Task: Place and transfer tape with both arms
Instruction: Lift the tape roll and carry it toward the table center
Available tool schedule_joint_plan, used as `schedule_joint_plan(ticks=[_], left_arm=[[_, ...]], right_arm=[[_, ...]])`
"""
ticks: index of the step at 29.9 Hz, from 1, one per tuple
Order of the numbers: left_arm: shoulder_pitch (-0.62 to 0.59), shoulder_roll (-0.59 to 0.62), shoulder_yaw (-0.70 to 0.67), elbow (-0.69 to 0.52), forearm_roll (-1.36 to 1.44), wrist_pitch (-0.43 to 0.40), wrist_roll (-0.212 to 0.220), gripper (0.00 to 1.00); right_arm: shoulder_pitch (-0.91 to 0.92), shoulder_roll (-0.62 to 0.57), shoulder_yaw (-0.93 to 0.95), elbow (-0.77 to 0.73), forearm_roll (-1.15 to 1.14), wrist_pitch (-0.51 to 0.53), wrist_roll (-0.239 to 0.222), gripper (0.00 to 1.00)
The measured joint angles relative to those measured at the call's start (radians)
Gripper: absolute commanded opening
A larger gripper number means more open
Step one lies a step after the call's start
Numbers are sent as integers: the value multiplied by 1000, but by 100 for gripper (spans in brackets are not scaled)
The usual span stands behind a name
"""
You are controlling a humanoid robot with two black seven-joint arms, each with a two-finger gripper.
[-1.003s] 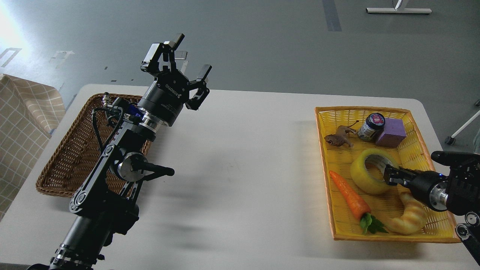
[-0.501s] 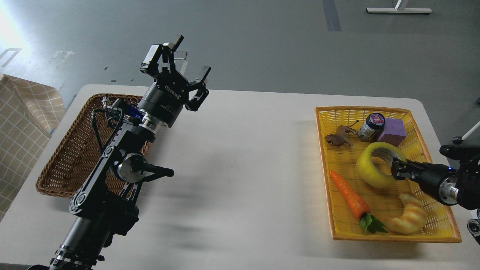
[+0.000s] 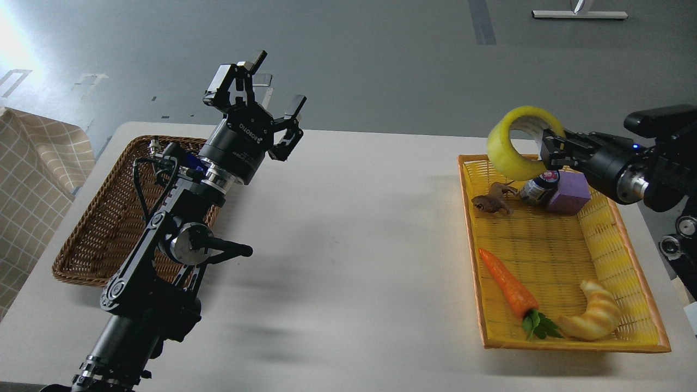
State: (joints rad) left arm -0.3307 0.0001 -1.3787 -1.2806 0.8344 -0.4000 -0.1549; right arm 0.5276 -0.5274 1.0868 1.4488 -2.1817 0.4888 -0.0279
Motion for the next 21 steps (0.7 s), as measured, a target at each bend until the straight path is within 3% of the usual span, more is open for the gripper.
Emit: schedule_joint_plan(ticks=[10,21], left_arm=[[-1,0,-1,-1,0,1,0,98],[-2,0,-15,0,-1,1,-1,98]], right_arm=[[257,250,-270,-152,0,0,-5,12],[291,484,-414,-341,0,0,-5,10]])
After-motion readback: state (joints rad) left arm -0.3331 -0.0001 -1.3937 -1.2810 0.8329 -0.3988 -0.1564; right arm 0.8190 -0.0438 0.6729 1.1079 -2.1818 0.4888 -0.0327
